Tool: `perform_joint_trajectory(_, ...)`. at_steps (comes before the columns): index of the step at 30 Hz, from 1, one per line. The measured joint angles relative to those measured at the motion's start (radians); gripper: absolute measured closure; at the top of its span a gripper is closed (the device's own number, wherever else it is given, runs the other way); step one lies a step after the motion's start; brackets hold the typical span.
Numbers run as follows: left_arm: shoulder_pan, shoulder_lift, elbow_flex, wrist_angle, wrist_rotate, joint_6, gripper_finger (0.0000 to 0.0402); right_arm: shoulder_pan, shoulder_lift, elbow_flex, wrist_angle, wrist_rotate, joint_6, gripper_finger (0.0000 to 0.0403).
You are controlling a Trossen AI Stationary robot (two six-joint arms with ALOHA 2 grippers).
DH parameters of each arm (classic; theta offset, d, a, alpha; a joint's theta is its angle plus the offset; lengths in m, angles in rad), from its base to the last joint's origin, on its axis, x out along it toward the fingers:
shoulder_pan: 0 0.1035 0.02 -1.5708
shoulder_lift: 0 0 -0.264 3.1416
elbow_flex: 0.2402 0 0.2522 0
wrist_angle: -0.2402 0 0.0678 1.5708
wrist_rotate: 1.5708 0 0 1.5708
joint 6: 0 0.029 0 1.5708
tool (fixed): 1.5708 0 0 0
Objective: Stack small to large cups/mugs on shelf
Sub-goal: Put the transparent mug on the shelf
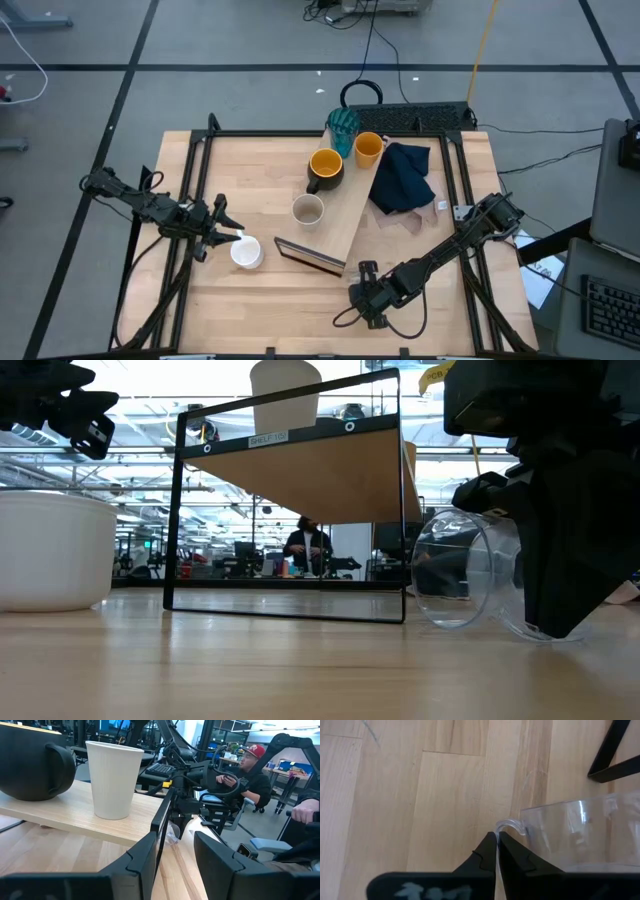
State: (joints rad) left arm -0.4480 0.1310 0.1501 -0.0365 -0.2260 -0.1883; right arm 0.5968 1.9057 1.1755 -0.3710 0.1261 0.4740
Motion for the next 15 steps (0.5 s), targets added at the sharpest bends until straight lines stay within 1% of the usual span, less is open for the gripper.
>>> perform_joint_trajectory(7, 0.000, 0.000, 0.000, 0.003, 0.000, 0.000, 0.0268, 0.000, -0.011, -0.002, -0.002, -0.001, -0.008, 0.0403)
perform_joint_trajectory(15, 0.000, 0.000, 0.000, 0.004, 0.000, 0.000, 0.0268, 0.001, -0.066, -0.004, -0.012, -0.002, -0.011, 0.0402)
